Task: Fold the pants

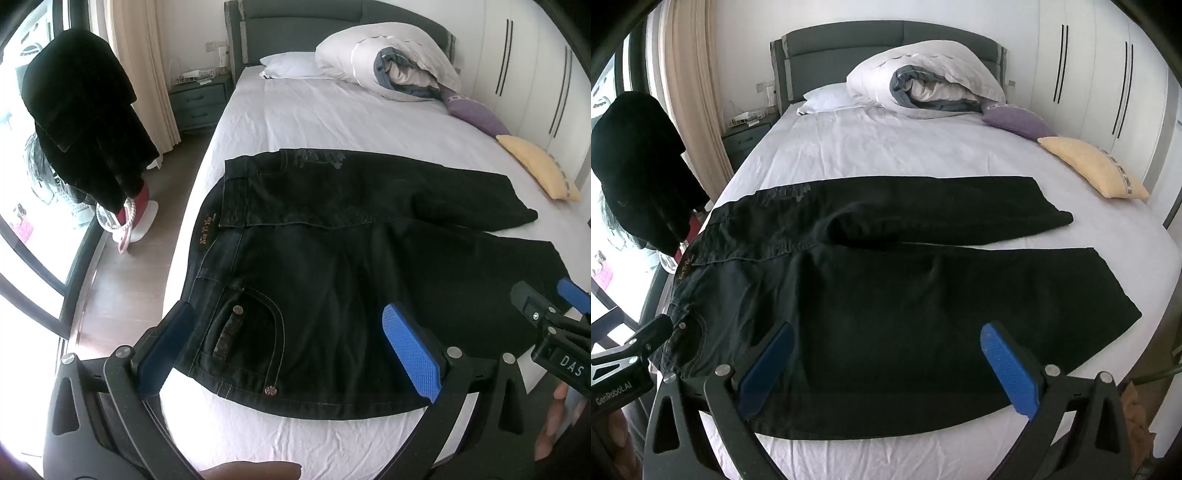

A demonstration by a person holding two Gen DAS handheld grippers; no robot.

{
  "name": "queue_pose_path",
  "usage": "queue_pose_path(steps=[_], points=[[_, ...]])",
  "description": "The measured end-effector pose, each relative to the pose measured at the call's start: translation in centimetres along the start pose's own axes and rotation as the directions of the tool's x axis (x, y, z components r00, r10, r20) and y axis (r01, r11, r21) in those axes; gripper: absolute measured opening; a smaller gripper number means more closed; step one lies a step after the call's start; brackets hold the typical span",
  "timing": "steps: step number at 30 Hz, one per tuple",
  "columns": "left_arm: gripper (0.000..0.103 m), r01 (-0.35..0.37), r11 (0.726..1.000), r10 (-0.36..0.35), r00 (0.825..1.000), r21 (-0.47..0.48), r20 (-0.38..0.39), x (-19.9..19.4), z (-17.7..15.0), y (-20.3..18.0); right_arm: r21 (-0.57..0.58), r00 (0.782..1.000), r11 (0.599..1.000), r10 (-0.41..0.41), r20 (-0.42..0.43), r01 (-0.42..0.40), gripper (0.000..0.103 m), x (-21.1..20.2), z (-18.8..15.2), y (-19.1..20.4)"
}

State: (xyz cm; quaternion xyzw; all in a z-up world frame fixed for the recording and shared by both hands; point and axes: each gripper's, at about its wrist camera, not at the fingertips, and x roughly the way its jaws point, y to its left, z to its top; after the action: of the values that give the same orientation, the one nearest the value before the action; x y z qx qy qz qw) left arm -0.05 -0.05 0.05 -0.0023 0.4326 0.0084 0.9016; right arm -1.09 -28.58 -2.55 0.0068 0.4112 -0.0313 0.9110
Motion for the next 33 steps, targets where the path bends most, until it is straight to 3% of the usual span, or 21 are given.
queue_pose_path(steps=[33], points=[[0.103, -0.004, 1.0, 0.004, 1.0, 0.002, -0.002, 0.21, 0.4, -0.25, -0.003, 1.0, 1.0, -0.002, -0.005, 0.002, 0.103, 0.19, -0.08, 0.03]])
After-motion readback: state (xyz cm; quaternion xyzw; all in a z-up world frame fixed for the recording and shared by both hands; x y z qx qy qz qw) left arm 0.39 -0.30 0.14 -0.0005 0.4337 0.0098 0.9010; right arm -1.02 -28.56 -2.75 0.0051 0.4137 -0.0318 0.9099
